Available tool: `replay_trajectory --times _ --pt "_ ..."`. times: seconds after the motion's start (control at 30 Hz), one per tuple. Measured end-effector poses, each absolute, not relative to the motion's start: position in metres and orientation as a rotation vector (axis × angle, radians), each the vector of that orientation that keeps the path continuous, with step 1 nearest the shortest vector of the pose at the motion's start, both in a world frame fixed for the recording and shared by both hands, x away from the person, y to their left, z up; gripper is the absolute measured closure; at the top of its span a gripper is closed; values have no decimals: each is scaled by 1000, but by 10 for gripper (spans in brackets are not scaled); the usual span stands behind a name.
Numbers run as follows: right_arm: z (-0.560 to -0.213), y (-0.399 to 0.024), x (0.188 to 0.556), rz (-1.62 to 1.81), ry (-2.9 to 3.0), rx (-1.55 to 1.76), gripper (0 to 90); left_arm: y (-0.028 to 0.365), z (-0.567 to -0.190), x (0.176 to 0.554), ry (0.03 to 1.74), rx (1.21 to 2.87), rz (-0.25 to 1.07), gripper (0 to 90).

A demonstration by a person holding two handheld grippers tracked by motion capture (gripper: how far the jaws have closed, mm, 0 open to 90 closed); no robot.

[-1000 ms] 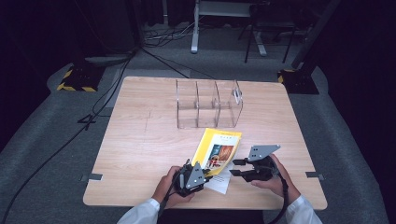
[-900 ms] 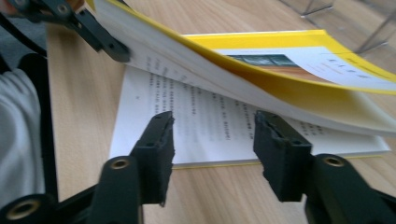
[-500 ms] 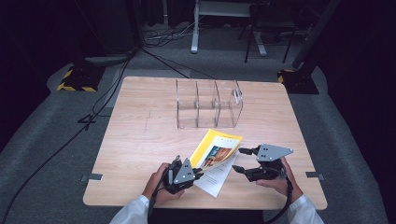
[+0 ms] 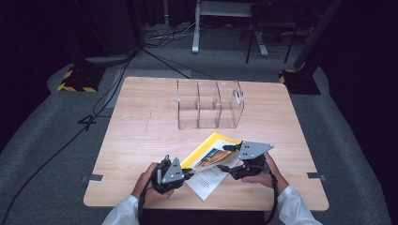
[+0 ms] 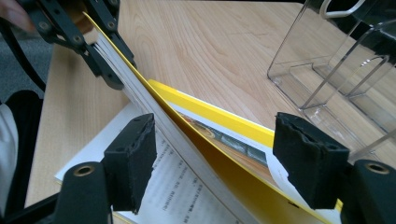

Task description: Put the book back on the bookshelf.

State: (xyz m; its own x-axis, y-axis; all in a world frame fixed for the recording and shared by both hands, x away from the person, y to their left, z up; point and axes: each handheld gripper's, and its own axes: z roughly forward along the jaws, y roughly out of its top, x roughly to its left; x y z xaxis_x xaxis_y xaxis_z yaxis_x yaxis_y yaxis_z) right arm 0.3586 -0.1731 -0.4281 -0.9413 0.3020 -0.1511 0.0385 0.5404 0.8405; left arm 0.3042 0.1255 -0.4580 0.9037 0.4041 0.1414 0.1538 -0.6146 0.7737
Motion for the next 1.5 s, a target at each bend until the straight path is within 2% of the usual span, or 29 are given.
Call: replay_trajectory --times 0.6,0.63,0.73,0.8,0.87,0.97,1.03,1.07,1.1,1.13,1.2,1.3,1.43,1.5 --pt "-459 -175 370 1212 2603 294 346 164 -457 303 455 2194 346 793" --pt "-460 -174 371 1199 2609 292 345 168 -456 304 466 2182 342 842" --pt "-466 -171 370 1153 2659 234 326 183 -456 310 507 2125 285 886" --pt "-472 -164 366 1030 2682 157 420 183 -458 312 509 2139 267 873" --pt "-475 -162 365 1036 2647 158 455 178 -459 310 480 2170 266 861" --pt "-474 -163 363 1042 2646 144 494 168 -462 307 447 2211 279 805" --pt "-474 -163 363 1045 2647 150 493 162 -462 307 461 2211 258 663" --pt "-474 -163 363 1042 2644 141 493 159 -462 306 446 2197 243 654" --pt "-474 -163 363 1042 2644 141 493 159 -462 306 446 2197 243 569" --pt "-474 -163 363 1042 2642 144 494 154 -461 305 450 2190 236 569" --pt "-474 -163 362 1036 2636 143 496 144 -459 302 461 2199 254 381" --pt "-473 -163 361 1045 2623 142 493 130 -459 297 472 2211 281 232" --pt "-471 -163 359 1047 2605 141 508 123 -455 290 458 2208 315 230" --pt "-469 -163 358 1073 2586 148 562 122 -451 287 444 2201 298 213"
